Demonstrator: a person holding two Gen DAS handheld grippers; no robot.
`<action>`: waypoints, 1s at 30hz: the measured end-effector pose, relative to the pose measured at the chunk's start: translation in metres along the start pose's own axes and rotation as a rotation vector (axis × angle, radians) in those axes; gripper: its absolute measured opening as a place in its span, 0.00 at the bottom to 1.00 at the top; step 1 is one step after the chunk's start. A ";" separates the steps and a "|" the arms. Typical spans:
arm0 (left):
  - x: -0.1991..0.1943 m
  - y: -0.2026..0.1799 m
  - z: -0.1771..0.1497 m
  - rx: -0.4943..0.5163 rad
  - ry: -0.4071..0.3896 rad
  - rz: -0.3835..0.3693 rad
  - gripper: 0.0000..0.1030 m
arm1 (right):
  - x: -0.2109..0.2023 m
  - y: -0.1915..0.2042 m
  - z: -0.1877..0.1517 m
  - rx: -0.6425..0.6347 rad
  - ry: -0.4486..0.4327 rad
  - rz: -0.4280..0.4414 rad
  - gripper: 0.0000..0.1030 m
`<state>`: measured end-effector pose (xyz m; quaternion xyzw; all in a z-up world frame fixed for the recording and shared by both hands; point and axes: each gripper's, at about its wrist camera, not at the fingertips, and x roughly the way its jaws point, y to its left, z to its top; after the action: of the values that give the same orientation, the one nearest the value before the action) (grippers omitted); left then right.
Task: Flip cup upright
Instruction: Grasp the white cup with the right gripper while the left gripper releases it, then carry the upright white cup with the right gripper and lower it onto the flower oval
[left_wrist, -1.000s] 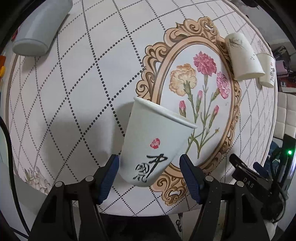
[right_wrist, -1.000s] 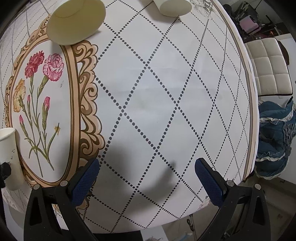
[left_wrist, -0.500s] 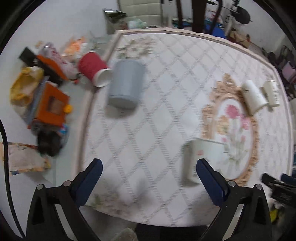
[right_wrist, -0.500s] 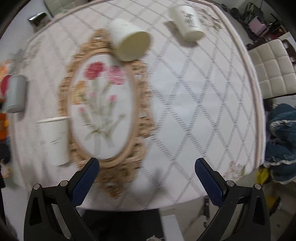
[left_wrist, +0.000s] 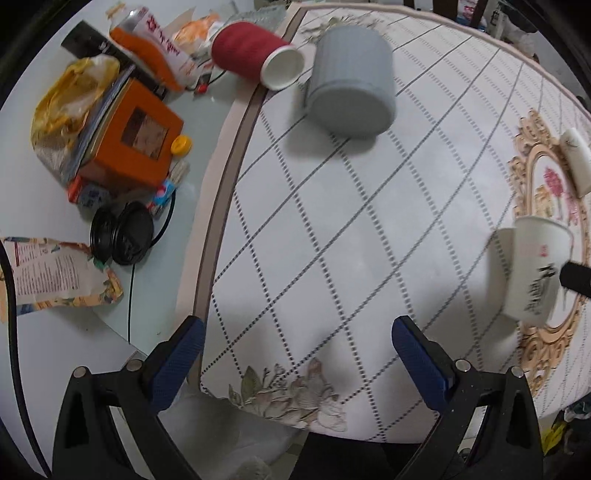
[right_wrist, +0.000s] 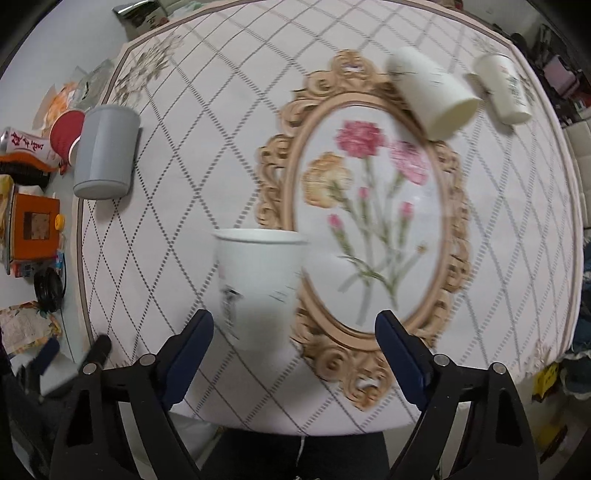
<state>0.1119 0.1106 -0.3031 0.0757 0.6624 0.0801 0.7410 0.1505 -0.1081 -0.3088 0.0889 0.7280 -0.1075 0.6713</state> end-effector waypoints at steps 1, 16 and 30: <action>0.003 0.002 -0.001 -0.001 0.007 0.005 1.00 | 0.003 0.005 0.002 -0.003 0.004 -0.005 0.83; 0.017 0.011 -0.003 0.016 0.056 0.012 1.00 | 0.036 0.027 0.009 -0.010 0.040 -0.026 0.53; 0.018 0.008 0.004 0.017 0.075 0.016 1.00 | 0.032 0.045 0.004 -0.092 -0.018 -0.105 0.52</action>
<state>0.1176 0.1221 -0.3180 0.0846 0.6898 0.0832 0.7142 0.1641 -0.0663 -0.3430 0.0187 0.7299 -0.1098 0.6745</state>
